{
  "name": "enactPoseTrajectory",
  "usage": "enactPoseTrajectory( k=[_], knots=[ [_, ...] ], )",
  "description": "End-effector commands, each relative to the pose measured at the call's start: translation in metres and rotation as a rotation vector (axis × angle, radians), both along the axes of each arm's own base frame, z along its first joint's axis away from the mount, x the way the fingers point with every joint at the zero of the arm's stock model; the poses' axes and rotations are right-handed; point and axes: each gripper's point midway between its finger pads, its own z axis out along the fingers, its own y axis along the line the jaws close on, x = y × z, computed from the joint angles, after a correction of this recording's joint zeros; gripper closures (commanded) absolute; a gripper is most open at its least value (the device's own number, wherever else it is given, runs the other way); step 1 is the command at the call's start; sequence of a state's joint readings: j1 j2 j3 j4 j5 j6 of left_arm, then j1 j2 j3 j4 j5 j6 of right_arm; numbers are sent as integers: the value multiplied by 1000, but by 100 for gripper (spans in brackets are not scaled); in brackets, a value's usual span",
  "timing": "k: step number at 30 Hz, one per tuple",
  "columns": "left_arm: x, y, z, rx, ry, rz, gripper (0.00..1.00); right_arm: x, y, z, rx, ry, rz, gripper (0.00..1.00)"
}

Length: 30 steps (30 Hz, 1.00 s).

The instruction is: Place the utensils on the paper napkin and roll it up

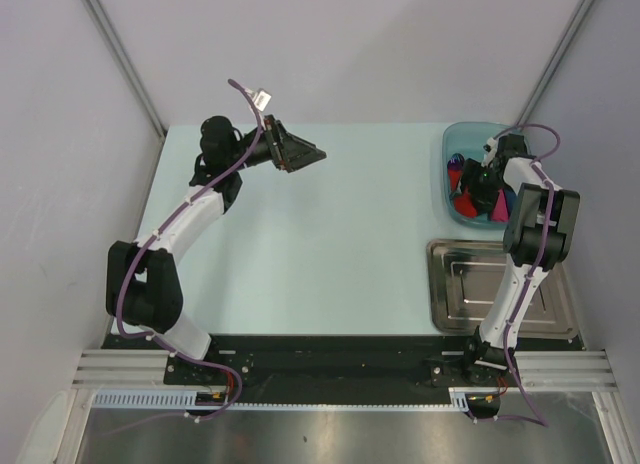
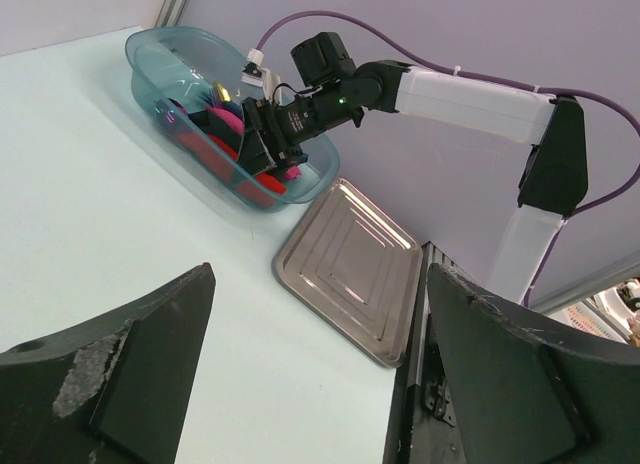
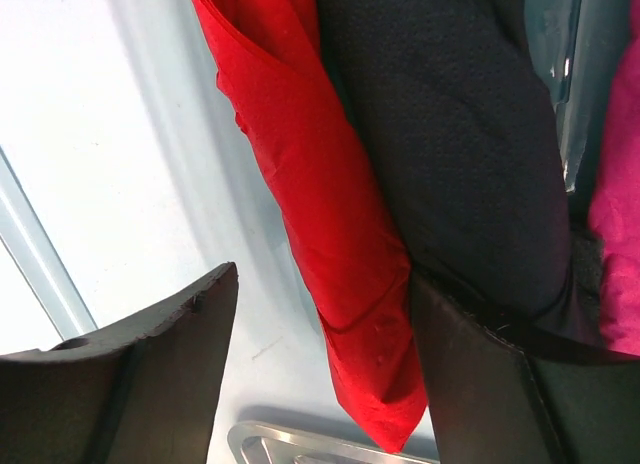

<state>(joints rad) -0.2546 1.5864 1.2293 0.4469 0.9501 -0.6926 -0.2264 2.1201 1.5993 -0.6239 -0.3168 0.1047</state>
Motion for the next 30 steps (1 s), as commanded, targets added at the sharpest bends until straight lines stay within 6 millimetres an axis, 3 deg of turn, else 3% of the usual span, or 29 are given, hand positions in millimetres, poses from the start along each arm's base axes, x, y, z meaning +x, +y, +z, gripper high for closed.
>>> enactPoseTrajectory(
  k=[1,13,18,21,25,30],
  knots=[
    [-1,3,11,-19,-35,-7,8,15,-10,42,-69,-99,-14,27],
    [0,4,9,-21,-31,-7,7,24,-8,58,-182,-154,28,25],
    [4,7,5,-7,-13,6,5,23,-9,75,-223,-173,44,24],
    [10,11,1,25,0,22,0,22,-2,98,-210,-215,77,18],
    [21,18,-10,110,20,40,0,23,6,142,-206,-317,118,1],
    [24,30,-21,242,86,66,0,25,22,204,-179,-464,171,0]
  ],
)
